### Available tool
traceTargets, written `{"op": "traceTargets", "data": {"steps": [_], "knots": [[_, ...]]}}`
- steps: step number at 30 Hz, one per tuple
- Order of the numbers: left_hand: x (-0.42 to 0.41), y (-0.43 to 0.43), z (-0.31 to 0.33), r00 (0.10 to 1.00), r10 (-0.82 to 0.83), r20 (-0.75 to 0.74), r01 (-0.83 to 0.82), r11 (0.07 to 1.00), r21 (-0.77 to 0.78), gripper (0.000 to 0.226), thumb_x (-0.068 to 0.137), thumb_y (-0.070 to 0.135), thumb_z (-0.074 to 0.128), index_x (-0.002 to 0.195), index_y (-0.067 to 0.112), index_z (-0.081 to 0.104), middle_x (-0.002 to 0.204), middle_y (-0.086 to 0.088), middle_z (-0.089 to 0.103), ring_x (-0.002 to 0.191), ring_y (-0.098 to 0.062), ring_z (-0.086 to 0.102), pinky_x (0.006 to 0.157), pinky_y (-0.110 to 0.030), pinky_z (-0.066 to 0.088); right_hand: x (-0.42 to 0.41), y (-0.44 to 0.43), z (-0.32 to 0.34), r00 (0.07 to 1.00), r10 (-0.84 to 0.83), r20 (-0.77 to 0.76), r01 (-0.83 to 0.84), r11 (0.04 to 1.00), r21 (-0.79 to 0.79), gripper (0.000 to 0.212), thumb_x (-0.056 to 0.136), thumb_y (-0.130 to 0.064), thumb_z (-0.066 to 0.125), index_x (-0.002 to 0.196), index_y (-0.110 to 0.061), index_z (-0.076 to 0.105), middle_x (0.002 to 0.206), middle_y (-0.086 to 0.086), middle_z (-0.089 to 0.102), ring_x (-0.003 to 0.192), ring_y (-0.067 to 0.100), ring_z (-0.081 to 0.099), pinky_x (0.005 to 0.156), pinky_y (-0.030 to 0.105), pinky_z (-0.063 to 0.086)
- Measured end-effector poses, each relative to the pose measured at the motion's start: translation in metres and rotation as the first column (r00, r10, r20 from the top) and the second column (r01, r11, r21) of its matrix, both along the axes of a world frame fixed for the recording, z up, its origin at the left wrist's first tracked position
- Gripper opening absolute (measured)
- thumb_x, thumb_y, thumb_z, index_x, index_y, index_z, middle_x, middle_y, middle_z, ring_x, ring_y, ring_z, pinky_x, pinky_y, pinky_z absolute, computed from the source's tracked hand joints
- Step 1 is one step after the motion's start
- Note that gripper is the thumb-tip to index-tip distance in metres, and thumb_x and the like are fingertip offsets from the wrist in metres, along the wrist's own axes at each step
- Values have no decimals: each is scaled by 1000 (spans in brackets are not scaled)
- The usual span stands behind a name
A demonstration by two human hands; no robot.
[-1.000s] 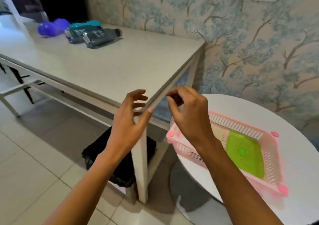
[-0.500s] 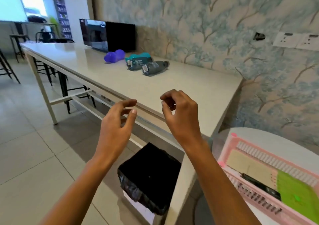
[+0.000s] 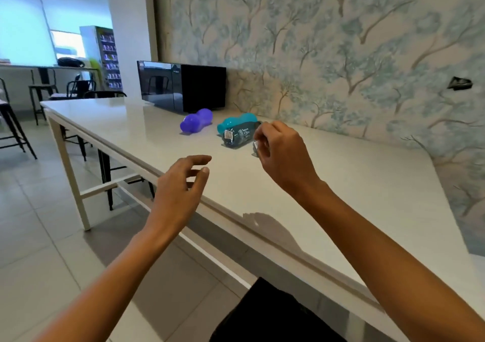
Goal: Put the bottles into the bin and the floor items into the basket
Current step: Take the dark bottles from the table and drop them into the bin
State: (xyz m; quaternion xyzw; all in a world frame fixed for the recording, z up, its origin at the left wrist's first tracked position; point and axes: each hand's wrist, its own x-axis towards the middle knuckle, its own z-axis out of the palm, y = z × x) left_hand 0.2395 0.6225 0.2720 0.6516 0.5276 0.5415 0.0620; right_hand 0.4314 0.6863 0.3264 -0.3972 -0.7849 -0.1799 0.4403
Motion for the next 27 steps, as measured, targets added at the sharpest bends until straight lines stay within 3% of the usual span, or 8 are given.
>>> {"op": "traceTargets", "data": {"steps": [4, 8, 13, 16, 22, 27], "knots": [[-26, 70, 13, 998, -8, -63, 9, 1000, 17, 32, 96, 21, 51, 126, 13, 58, 128, -4, 59, 103, -5, 53, 68, 0, 41, -29, 56, 5, 998, -59, -5, 59, 998, -15, 10, 87, -9, 64, 97, -4, 65, 96, 12, 67, 82, 20, 62, 74, 28, 56], [-49, 129, 23, 999, 15, -34, -11, 994, 108, 30, 97, 15, 49, 123, 7, 61, 125, -8, 63, 101, -10, 56, 72, 0, 41, -47, 96, 3, 988, -150, -36, 148, 988, -51, 11, 88, -10, 62, 98, -5, 64, 94, 10, 65, 77, 12, 52, 68, 20, 45], [-72, 212, 27, 997, -78, -21, 80, 986, 149, 27, 97, 14, 48, 118, 9, 64, 120, -5, 65, 102, -9, 57, 88, -27, 50, -65, 141, -11, 967, -252, 26, 253, 965, -66, 14, 88, -7, 62, 102, -5, 63, 94, 10, 65, 79, 19, 59, 71, 28, 52], [-84, 270, 25, 986, -154, -60, 161, 978, 131, 26, 98, 18, 47, 118, 13, 63, 120, -3, 64, 104, -10, 57, 91, -35, 52, -77, 169, -17, 946, -318, 58, 322, 942, -93, 19, 85, -3, 63, 105, -3, 63, 94, 12, 65, 80, 24, 61, 70, 31, 54], [-99, 371, 23, 905, -334, -264, 358, 932, 49, 26, 97, 23, 49, 120, 16, 60, 122, -2, 60, 107, -11, 54, 92, -23, 44, -98, 225, -23, 865, -499, 56, 502, 856, -120, 19, 82, -5, 67, 101, -5, 64, 95, 11, 65, 78, 26, 62, 68, 31, 54], [-98, 439, 20, 872, -423, -247, 432, 902, -20, 27, 96, 19, 51, 121, 13, 60, 127, -5, 57, 110, -15, 54, 94, -22, 40, -111, 258, -30, 722, -691, 39, 688, 710, -150, 24, 81, -13, 70, 103, -7, 63, 96, 11, 64, 79, 26, 61, 61, 28, 51]]}}
